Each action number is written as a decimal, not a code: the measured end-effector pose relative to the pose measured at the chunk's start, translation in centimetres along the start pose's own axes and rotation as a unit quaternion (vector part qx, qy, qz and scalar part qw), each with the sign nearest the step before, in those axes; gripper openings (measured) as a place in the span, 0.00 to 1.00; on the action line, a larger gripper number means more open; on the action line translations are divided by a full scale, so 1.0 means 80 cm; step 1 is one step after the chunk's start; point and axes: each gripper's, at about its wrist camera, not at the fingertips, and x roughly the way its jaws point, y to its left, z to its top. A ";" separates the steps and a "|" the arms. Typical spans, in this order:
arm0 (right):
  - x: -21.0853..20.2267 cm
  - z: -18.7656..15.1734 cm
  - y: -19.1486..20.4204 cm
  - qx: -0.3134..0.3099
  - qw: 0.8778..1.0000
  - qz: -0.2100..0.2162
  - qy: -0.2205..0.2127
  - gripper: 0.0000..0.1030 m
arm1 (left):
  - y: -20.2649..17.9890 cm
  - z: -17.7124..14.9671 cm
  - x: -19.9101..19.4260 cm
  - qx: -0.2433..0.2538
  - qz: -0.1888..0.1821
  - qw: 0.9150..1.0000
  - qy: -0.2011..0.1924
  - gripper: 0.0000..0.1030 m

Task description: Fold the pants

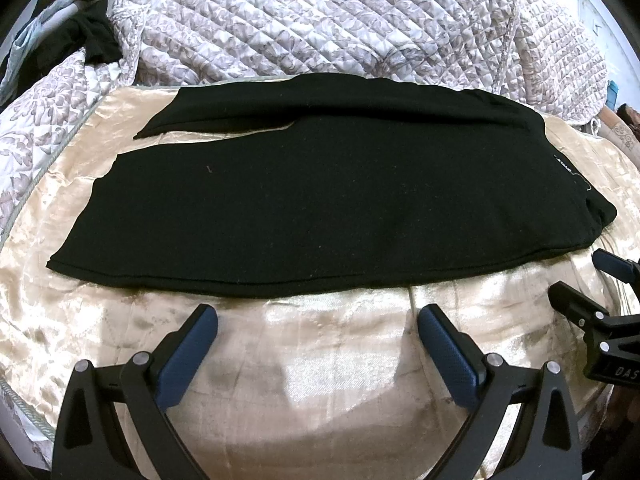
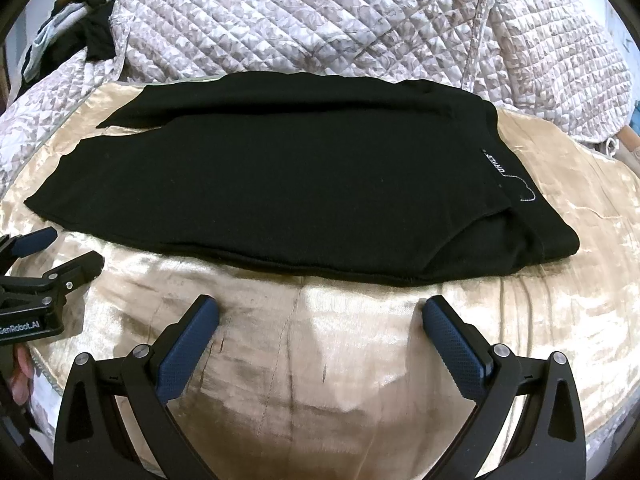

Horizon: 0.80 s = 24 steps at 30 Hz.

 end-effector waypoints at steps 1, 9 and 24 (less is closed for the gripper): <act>0.000 0.001 0.002 -0.001 1.000 -0.001 0.001 0.99 | 0.000 0.000 0.000 0.000 0.000 1.000 0.000 0.99; -0.001 0.001 0.002 -0.004 1.000 -0.001 0.006 0.99 | -0.002 0.001 0.000 0.001 0.001 1.000 0.000 0.99; -0.005 0.001 -0.001 0.000 1.000 -0.003 0.008 0.98 | -0.003 0.001 0.000 0.003 -0.002 1.000 -0.005 0.99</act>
